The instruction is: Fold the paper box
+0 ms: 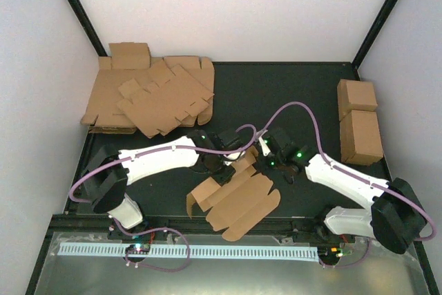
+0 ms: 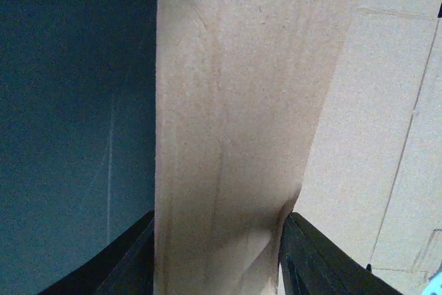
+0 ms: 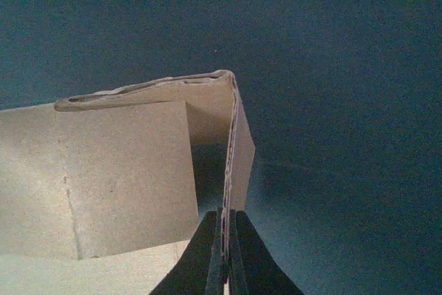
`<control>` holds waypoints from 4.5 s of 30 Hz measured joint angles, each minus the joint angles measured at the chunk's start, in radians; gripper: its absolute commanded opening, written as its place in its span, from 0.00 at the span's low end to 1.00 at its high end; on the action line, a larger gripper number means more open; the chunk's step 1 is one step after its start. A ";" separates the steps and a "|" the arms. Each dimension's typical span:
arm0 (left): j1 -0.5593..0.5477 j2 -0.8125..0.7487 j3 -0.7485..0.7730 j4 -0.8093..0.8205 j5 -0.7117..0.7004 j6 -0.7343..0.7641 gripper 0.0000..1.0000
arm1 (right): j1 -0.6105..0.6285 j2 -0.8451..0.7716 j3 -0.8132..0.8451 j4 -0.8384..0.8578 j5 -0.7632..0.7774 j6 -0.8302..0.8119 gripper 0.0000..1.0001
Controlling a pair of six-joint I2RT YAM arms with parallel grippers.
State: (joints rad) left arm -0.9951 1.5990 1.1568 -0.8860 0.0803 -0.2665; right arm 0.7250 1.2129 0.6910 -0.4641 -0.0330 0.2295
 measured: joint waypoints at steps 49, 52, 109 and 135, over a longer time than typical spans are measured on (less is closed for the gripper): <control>0.003 -0.062 -0.001 0.100 0.056 0.019 0.54 | 0.066 -0.024 -0.051 0.045 -0.150 0.170 0.04; 0.005 -0.062 -0.001 0.099 0.047 0.020 0.69 | 0.066 -0.044 -0.051 0.015 -0.130 0.164 0.04; -0.072 -0.125 -0.152 0.167 -0.234 -0.066 0.45 | 0.172 -0.186 -0.127 0.090 -0.082 0.209 0.03; -0.147 -0.002 -0.107 0.113 -0.296 -0.082 0.46 | 0.283 -0.167 -0.312 0.354 -0.113 0.351 0.14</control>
State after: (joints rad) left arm -1.1423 1.5970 1.0496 -0.7727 -0.2157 -0.3481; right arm 1.0080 1.0454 0.3786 -0.1101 -0.1459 0.5800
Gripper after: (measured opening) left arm 0.465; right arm 0.141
